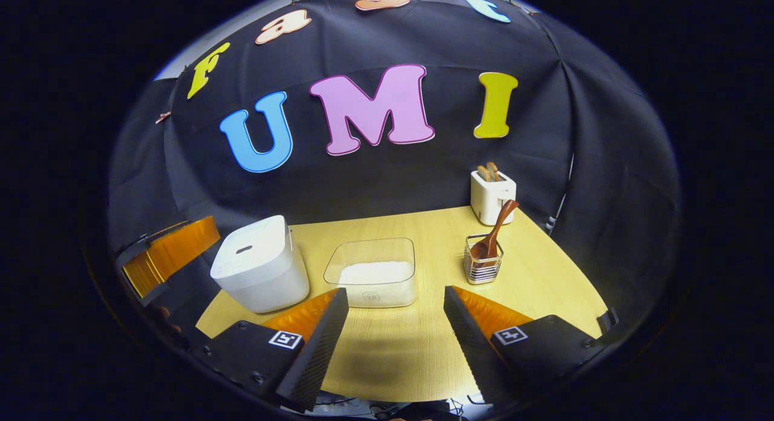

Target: Close the left gripper, press the button to open the rice cooker; take a wooden spoon from the chopstick holder with the right hand, scoop a spoonful of rice and pour it into the rice cooker, then put the wooden spoon back into the chopstick holder.

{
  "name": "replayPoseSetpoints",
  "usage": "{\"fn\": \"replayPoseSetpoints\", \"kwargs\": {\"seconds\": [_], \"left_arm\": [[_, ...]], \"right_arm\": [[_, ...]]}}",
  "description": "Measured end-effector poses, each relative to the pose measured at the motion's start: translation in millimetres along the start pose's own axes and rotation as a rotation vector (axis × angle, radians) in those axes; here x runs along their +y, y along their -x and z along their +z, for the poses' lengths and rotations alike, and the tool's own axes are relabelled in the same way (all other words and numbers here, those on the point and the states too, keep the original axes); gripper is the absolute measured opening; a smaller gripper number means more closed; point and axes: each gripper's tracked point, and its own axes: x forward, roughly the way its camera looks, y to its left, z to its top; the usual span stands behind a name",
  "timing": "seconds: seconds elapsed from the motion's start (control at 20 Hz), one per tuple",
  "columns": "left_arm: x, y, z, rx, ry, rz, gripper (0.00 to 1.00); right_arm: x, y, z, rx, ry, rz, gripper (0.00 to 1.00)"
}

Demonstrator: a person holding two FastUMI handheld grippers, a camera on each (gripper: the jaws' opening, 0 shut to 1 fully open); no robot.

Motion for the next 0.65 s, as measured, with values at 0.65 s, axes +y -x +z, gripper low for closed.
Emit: {"fn": "replayPoseSetpoints", "kwargs": {"seconds": [0.65], "left_arm": [[43.8, 61.7, -41.3, 0.048, 0.069, 0.100, 0.96]], "right_arm": [[29.3, 24.5, -28.1, 0.025, -0.005, 0.013, 0.99]]}}
